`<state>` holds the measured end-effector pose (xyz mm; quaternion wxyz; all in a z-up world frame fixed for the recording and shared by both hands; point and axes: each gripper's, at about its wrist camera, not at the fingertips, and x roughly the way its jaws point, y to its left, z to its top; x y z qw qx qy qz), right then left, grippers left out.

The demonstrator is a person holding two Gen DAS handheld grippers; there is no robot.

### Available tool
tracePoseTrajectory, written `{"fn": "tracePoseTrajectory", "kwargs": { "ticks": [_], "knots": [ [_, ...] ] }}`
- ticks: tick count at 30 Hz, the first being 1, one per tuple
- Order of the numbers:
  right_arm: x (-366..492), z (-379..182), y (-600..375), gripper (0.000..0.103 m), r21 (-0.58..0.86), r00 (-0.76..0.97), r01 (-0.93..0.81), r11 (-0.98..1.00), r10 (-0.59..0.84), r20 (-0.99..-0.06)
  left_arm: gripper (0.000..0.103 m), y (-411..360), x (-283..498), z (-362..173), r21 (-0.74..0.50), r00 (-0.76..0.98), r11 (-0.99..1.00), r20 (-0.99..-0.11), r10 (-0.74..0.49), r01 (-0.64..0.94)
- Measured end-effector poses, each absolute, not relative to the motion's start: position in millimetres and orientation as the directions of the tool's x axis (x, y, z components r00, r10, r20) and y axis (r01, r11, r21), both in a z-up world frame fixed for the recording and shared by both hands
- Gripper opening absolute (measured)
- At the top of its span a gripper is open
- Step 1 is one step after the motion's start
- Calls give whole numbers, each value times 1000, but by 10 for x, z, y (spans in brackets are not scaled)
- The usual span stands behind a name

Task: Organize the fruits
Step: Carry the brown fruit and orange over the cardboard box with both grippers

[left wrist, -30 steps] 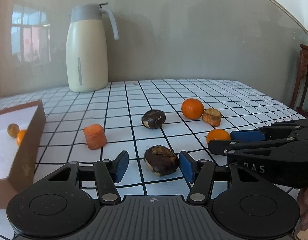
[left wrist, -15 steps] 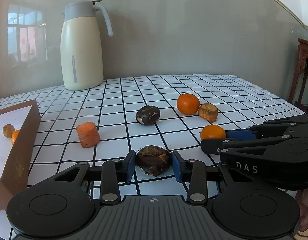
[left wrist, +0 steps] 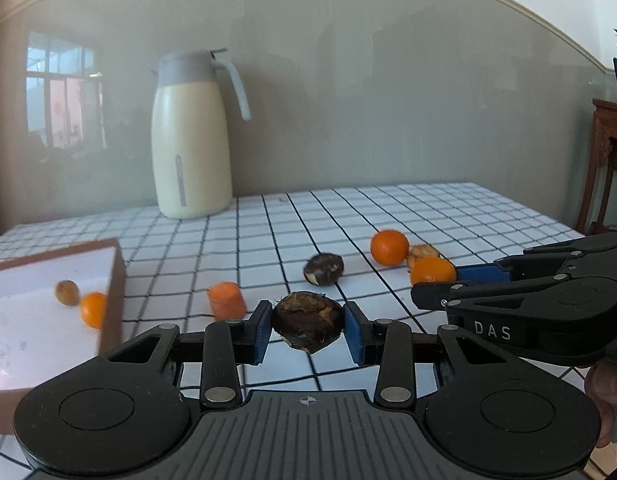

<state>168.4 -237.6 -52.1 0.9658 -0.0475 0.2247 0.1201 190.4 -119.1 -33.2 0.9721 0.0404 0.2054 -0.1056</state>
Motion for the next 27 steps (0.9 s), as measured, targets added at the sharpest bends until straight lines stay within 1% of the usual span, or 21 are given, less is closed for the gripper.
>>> {"fn": "tracePoseTrajectory", "kwargs": {
  "ticks": [6, 12, 27],
  "knots": [
    [1586, -399, -2266, 20, -58, 882, -276, 959, 229, -411, 39, -1022, 1772, -192, 41, 913, 979, -372, -168, 197],
    [1472, -268, -2176, 20, -63, 898, -304, 951, 264, -352, 39, -838, 1596, -70, 80, 937, 983, -325, -130, 164],
    [1290, -106, -1717, 20, -109, 888, -410, 905, 369, -273, 39, -341, 1400, 76, 84, 962, 995, -271, -24, 48]
  ]
}}
